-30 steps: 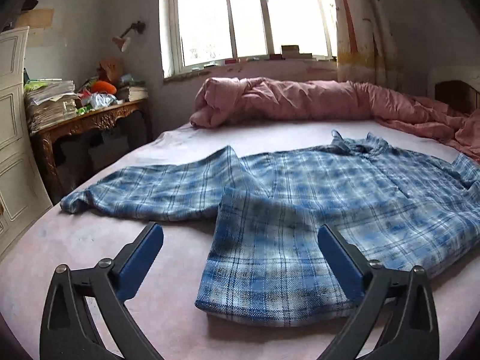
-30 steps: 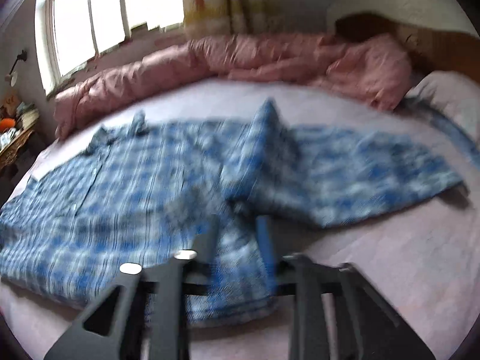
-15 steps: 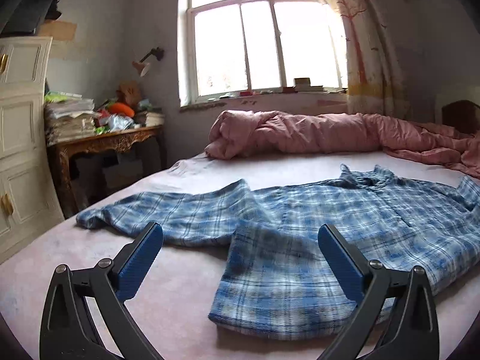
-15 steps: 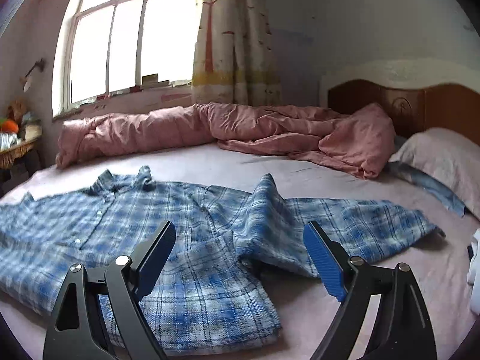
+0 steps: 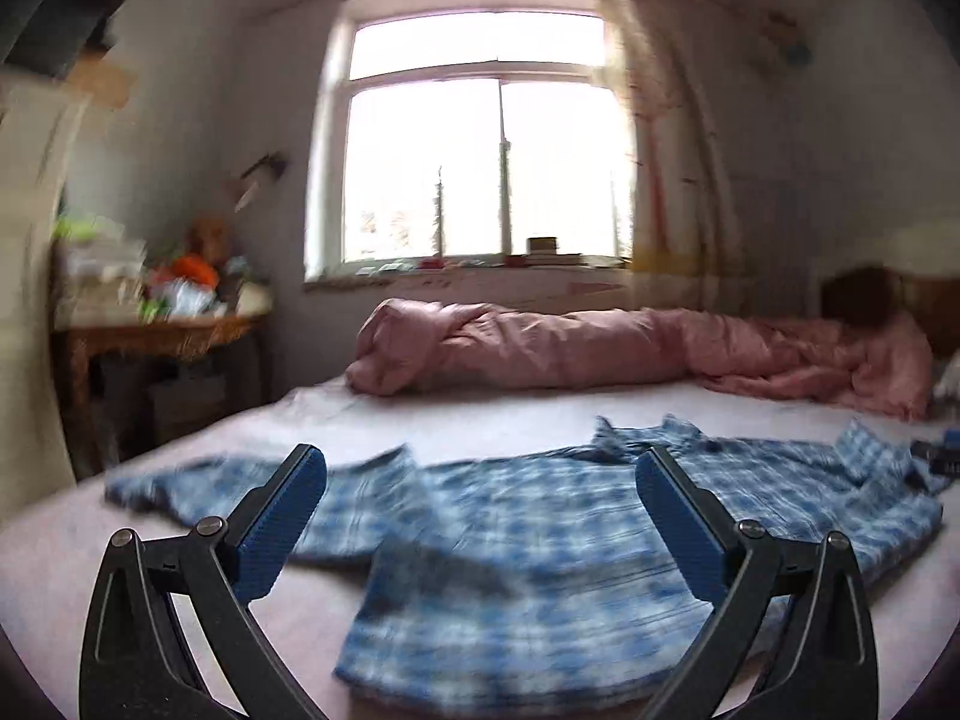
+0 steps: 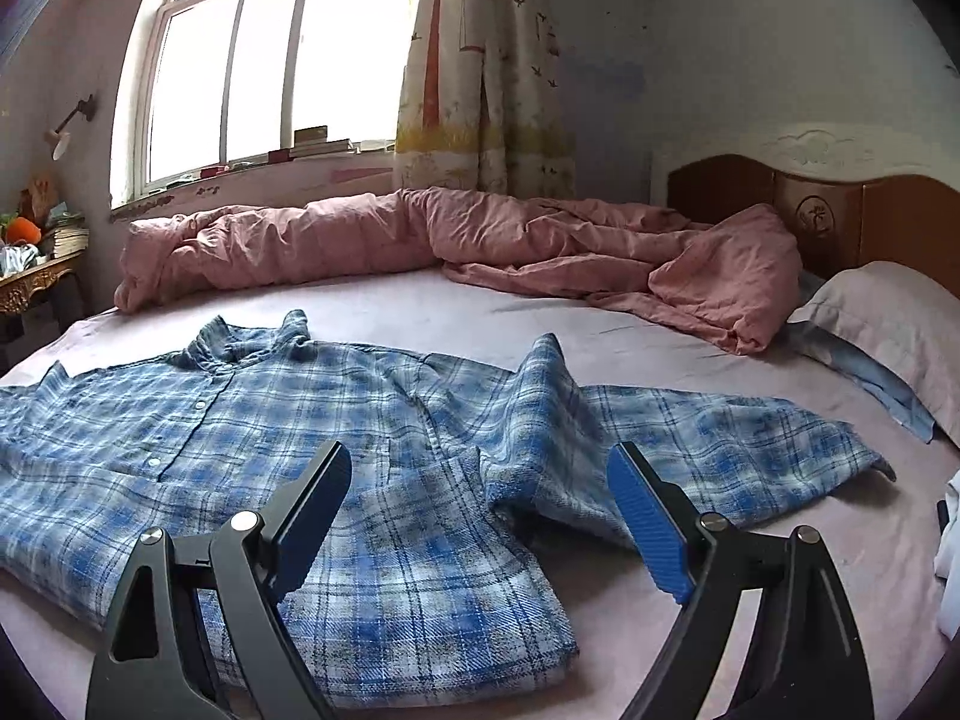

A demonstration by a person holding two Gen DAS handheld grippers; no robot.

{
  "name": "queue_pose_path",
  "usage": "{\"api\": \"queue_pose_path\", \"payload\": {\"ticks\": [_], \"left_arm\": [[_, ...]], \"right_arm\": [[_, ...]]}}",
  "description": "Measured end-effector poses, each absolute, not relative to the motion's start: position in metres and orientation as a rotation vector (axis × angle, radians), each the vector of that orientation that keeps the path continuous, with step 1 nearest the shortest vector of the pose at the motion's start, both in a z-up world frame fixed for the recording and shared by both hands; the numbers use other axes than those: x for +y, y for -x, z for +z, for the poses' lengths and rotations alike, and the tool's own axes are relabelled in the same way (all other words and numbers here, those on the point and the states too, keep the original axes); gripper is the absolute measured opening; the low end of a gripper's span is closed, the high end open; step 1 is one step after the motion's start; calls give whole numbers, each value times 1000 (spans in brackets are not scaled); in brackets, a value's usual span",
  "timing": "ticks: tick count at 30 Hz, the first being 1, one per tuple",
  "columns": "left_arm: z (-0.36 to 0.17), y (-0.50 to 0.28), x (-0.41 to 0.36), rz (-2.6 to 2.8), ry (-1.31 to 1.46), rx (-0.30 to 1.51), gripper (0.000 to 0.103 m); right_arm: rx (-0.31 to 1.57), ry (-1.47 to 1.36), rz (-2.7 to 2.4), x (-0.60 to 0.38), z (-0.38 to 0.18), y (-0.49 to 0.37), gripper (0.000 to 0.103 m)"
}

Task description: Fold large clothes

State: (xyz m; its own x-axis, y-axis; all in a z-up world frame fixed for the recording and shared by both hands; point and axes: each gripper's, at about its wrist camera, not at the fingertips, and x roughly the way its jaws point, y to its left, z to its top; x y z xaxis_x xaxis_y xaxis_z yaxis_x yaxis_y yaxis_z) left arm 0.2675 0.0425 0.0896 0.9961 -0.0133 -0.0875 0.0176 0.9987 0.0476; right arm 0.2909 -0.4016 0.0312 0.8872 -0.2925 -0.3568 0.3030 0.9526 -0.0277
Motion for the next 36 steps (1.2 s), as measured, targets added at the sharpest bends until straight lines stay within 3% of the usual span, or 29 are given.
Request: {"api": "queue_pose_path", "payload": {"ticks": [6,14,24,36], "left_arm": [[117,-291,2,-74,-28,61,103],[48,-325,-3,-20,5,204,103],[45,-319,-22,-10,-74,169,103],[44,-325,-15,-13,-34,200,103]], "right_arm": [[361,-8,-308,-396,32,-291,89],[369,-27,-316,-400,32,-290,89],[374,-17,-321,-397,31,-292,89],[451,-507,-537,-595,45,-278,89]]}}
